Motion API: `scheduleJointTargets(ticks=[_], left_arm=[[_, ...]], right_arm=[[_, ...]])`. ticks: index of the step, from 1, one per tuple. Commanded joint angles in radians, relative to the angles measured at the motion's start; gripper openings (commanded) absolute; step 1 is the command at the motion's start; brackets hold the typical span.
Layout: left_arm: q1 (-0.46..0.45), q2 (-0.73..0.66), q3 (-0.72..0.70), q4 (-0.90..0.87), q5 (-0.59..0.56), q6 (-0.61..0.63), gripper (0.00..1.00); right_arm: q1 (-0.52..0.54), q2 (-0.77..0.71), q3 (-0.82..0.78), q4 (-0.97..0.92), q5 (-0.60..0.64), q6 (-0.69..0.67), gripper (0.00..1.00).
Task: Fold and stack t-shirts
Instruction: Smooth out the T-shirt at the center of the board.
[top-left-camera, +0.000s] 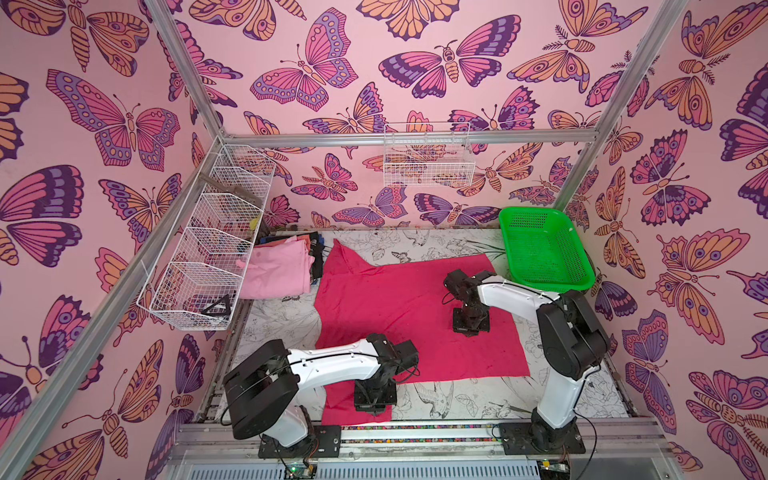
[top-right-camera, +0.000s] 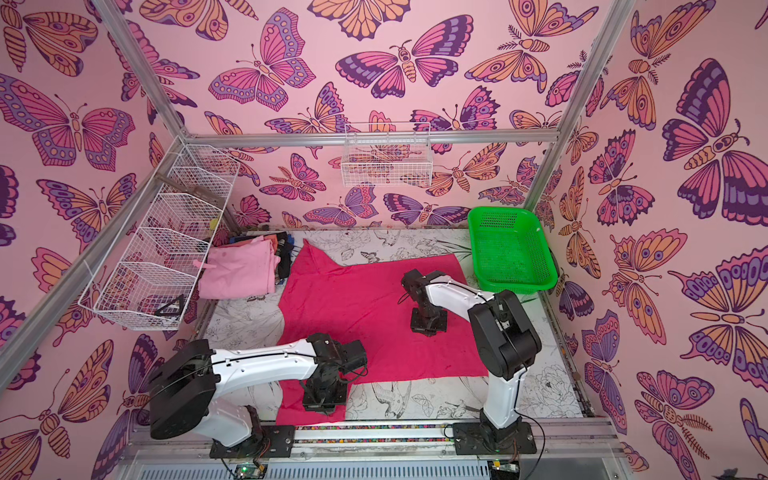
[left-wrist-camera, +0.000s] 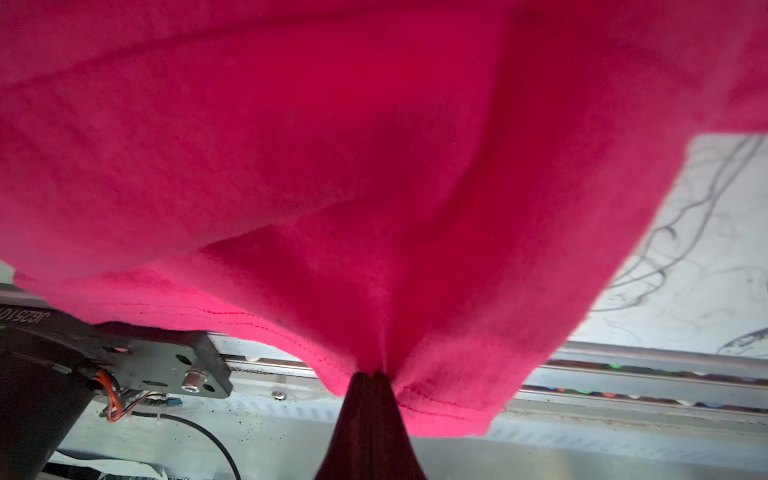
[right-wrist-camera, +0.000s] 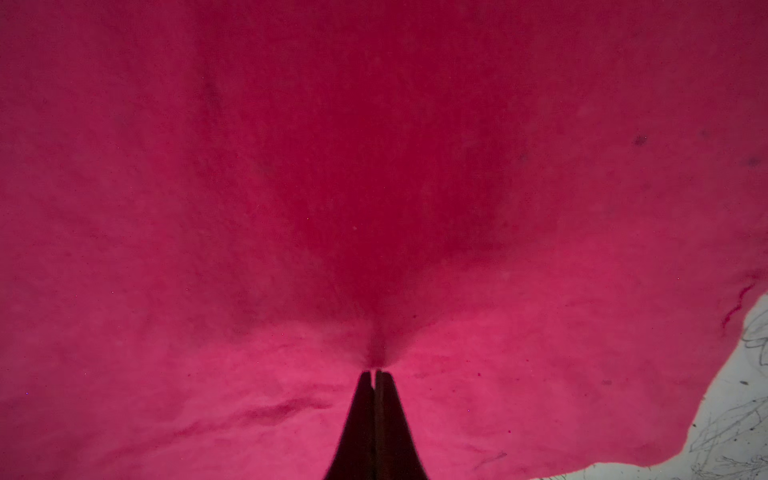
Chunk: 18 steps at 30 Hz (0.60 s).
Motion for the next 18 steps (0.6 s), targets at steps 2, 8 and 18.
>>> scheduleJointTargets(ticks=[2, 8, 18], left_arm=[[-0.008, 0.021, 0.026, -0.024, 0.042, 0.018, 0.0], [-0.025, 0.002, 0.01, -0.024, 0.059, -0.021, 0.0], [-0.071, -0.031, -0.002, -0.024, 0.05, -0.096, 0.01]], right_arm=[[-0.018, -0.046, -0.02, -0.016, 0.02, -0.018, 0.0], [-0.027, -0.056, -0.05, 0.007, 0.009, -0.018, 0.0], [-0.026, -0.059, -0.046, 0.017, -0.003, -0.018, 0.0]])
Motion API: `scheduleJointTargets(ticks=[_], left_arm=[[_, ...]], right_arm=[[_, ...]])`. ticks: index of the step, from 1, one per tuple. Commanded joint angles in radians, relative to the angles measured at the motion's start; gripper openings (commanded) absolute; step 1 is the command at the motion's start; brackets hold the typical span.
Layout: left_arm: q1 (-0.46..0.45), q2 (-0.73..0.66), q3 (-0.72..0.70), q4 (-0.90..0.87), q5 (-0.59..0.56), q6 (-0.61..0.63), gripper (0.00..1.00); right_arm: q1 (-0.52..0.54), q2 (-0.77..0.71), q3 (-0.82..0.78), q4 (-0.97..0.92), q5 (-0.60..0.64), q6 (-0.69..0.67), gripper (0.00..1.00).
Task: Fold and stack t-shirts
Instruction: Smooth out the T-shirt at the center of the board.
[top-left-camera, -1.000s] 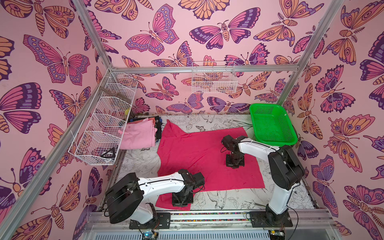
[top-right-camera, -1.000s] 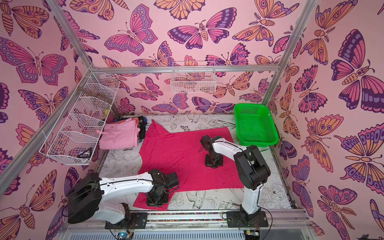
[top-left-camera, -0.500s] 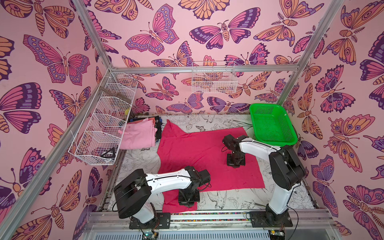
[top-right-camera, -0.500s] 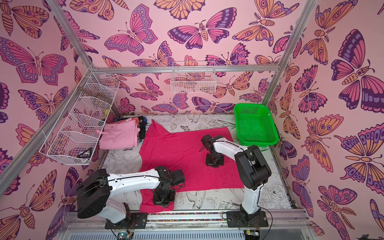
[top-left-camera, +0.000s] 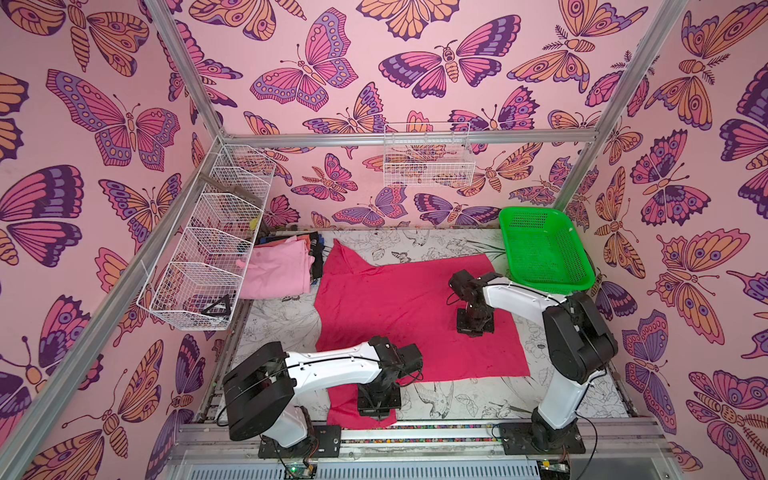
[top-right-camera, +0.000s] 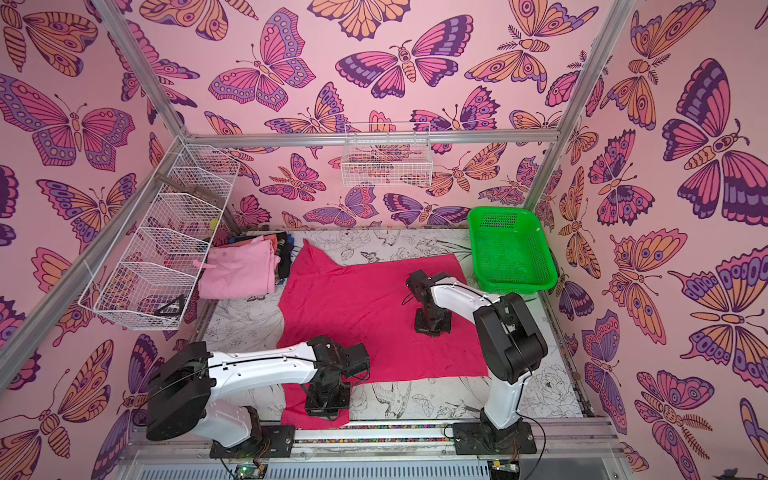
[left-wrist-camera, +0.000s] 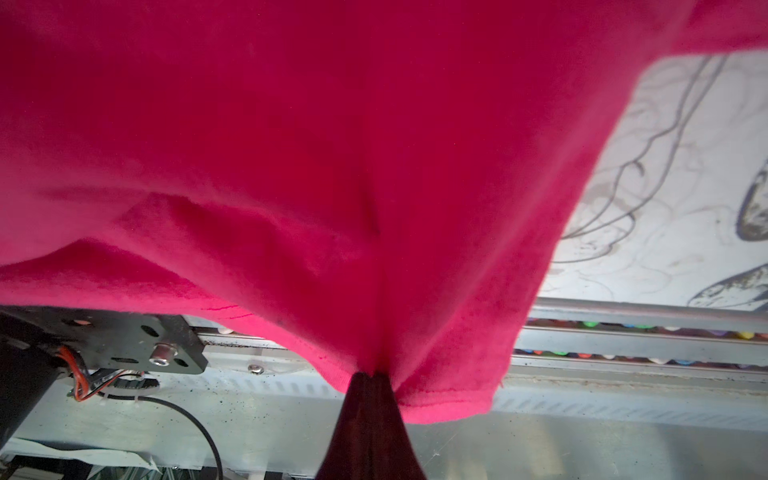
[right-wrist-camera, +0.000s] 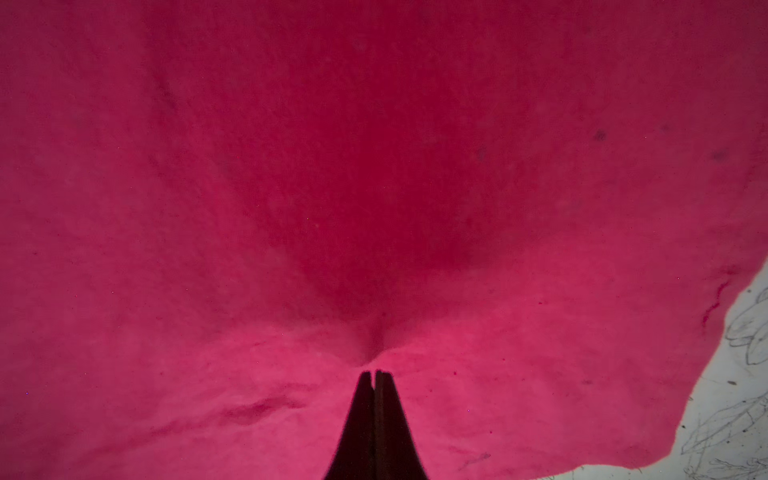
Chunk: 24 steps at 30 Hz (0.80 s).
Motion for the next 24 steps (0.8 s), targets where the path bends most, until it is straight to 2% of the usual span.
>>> scheduleJointTargets(ticks=[1, 7, 21, 24], left_arm=[[-0.018, 0.001, 0.0, -0.022, 0.01, -0.03, 0.01], [-0.034, 0.025, 0.025, -0.022, 0.013, -0.039, 0.06], [-0.06, 0.076, 0.084, -0.022, 0.008, -0.09, 0.08], [-0.071, 0.073, 0.084, -0.021, 0.004, -0.116, 0.14]], right_arm=[[-0.004, -0.026, -0.003, -0.006, -0.004, -0.005, 0.0], [-0.005, -0.047, -0.024, -0.003, -0.005, -0.018, 0.0], [-0.005, -0.091, -0.059, 0.019, -0.027, -0.051, 0.0], [-0.005, -0.088, -0.056, 0.022, -0.036, -0.066, 0.0]])
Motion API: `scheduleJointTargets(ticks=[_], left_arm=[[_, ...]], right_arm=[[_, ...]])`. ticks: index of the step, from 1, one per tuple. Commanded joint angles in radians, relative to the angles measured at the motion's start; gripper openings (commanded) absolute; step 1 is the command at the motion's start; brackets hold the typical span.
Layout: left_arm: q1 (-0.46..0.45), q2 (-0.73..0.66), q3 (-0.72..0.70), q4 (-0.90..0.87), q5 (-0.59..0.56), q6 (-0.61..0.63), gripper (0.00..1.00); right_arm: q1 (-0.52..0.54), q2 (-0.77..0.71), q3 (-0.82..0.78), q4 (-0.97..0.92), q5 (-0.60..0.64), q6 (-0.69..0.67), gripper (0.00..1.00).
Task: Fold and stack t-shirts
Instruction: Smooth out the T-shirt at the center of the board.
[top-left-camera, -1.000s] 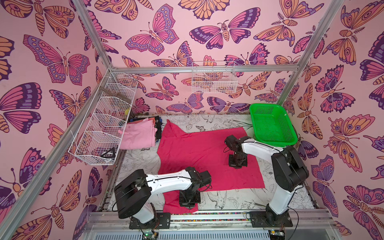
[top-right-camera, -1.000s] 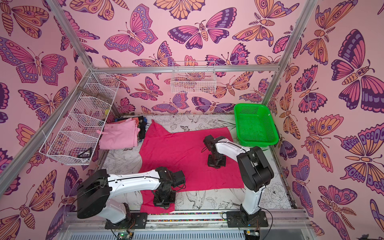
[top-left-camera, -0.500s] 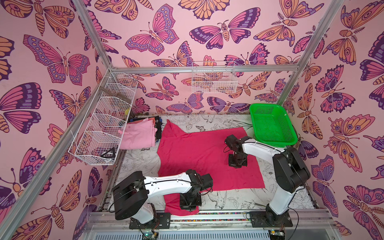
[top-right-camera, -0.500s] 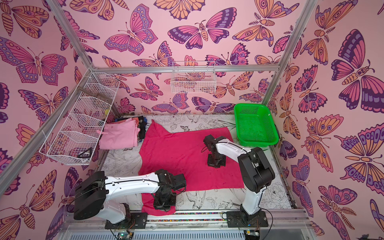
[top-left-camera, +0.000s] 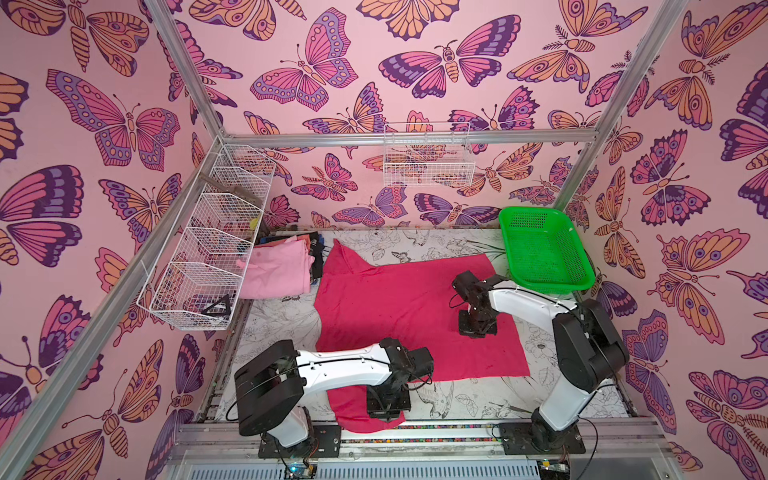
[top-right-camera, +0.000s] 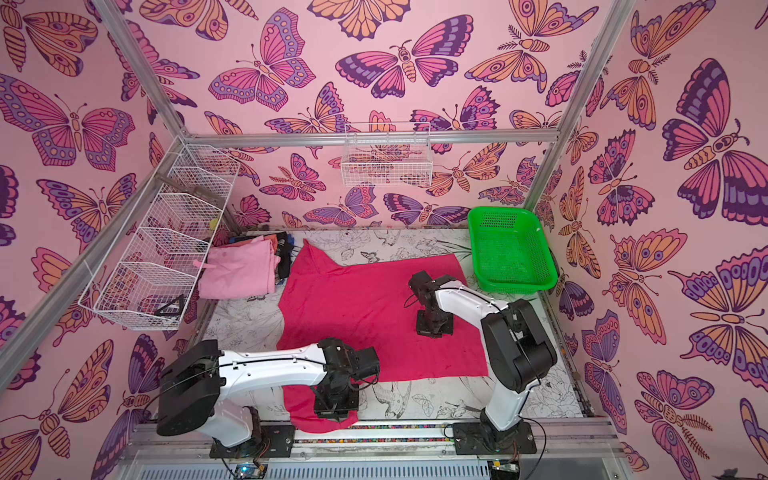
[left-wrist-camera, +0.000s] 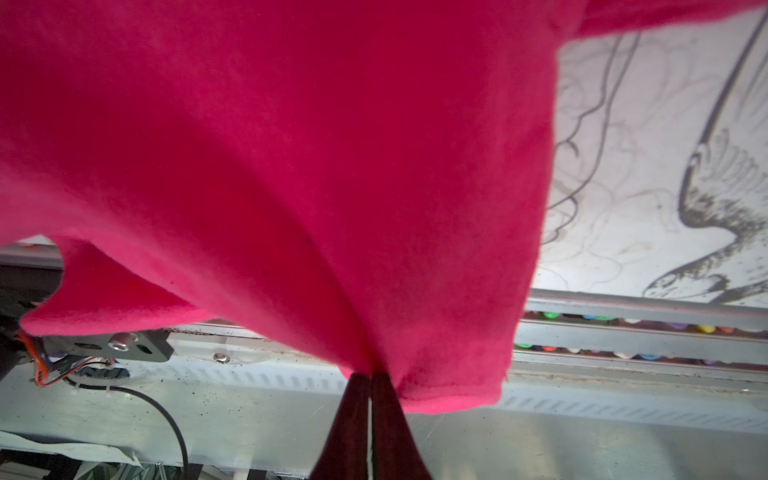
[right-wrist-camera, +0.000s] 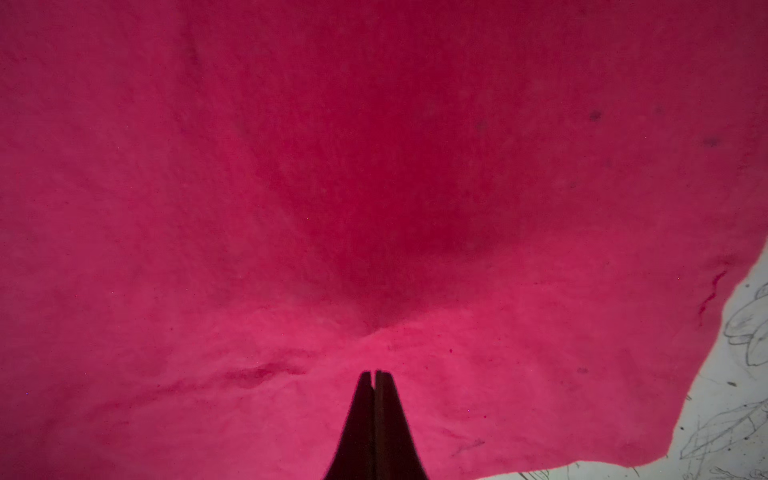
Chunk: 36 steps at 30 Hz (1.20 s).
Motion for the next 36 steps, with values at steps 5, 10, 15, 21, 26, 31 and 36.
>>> scheduleJointTargets(ticks=[5, 10, 15, 21, 26, 31, 36], left_arm=[[-0.032, -0.018, 0.009, -0.022, -0.012, -0.11, 0.24], [-0.062, -0.055, 0.025, -0.024, -0.053, -0.182, 0.29], [-0.067, -0.102, 0.107, -0.069, -0.199, -0.168, 0.41], [0.009, -0.065, 0.232, -0.118, -0.412, -0.034, 0.45], [0.166, -0.008, 0.349, -0.114, -0.655, 0.133, 0.66], [0.392, 0.012, 0.403, -0.032, -0.715, 0.318, 0.79], [0.567, 0.001, 0.424, 0.003, -0.689, 0.426, 0.8]], right_arm=[[-0.006, 0.0, 0.021, -0.003, -0.037, -0.051, 0.01], [-0.006, 0.028, 0.075, -0.027, -0.044, -0.075, 0.05], [-0.01, 0.004, 0.113, -0.071, -0.028, -0.079, 0.11], [-0.016, -0.054, 0.116, -0.096, 0.024, -0.067, 0.28], [-0.032, -0.076, 0.168, -0.125, 0.08, -0.062, 0.51], [-0.064, -0.064, 0.339, -0.201, 0.156, -0.083, 0.75], [-0.082, 0.001, 0.519, -0.298, 0.182, -0.121, 0.77]])
